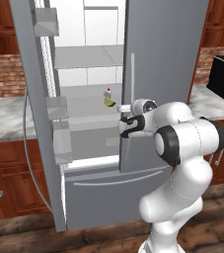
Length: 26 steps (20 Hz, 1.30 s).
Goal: Take the lemon wedge from the fridge and place it on the plate with fish on the dining counter.
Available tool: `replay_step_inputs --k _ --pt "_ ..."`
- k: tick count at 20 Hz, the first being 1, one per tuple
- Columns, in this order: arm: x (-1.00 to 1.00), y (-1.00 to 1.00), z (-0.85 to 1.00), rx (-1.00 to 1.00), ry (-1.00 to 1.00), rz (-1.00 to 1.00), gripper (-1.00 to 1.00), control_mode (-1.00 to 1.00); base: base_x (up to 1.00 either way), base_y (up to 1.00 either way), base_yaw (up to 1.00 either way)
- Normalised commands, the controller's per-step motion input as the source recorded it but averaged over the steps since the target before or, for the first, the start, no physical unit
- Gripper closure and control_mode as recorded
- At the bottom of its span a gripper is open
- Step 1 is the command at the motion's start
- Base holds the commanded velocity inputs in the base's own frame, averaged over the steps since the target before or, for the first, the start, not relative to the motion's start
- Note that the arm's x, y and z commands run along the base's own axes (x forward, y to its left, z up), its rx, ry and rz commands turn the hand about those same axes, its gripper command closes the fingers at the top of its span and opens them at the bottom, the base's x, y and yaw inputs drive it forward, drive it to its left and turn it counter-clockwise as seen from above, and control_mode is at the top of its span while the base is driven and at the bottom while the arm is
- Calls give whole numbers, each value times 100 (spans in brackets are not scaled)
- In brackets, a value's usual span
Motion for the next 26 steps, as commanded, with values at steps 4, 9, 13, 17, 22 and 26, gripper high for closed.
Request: replay_step_inputs --k 4,9,13,17,22,26 --pt "0 0 0 0 0 0 100 -100 0 0 0" --pt "-16 -6 0 0 -2 -1 100 -100 0 0 0" --pt "-41 -31 1 0 -7 -6 100 -100 0 0 0" --pt "-62 -61 9 1 -5 -14 100 -100 0 0 0" --pt "-71 -81 16 0 0 -21 100 -100 0 0 0" --pt "-79 -99 16 3 0 -22 100 -100 0 0 0"
